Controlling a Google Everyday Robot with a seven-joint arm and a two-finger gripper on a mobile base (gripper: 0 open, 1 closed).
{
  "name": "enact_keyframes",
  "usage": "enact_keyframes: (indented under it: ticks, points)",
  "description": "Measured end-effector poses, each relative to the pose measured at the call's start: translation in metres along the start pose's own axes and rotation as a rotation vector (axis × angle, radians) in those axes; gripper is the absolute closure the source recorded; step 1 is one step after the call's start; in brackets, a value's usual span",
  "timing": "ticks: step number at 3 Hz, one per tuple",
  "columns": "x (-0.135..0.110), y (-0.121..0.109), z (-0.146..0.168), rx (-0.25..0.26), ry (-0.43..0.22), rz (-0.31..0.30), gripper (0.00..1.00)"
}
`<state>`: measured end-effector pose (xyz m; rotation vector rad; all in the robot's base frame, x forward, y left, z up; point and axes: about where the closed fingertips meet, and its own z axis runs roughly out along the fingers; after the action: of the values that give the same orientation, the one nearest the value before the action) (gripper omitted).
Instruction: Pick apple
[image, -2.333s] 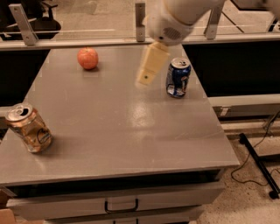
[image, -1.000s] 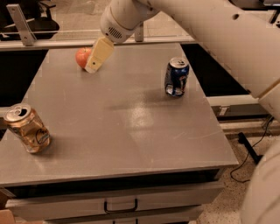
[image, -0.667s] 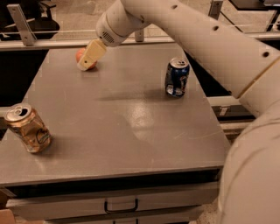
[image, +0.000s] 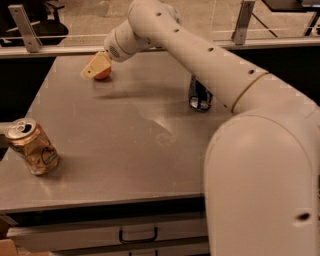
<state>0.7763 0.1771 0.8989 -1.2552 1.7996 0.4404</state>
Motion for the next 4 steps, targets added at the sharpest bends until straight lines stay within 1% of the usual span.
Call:
enact_keyframes:
  ticks: [1,2,3,4]
  points:
    - [0.010,-0.008,0.032,0.000,0.018,0.050,0.00]
    - [0.019,-0.012,0.050,-0.015,0.033,0.090,0.18]
    - [0.023,-0.010,0.056,-0.024,0.029,0.118,0.41]
    - [0.025,-0.008,0.048,-0.019,0.019,0.126,0.64]
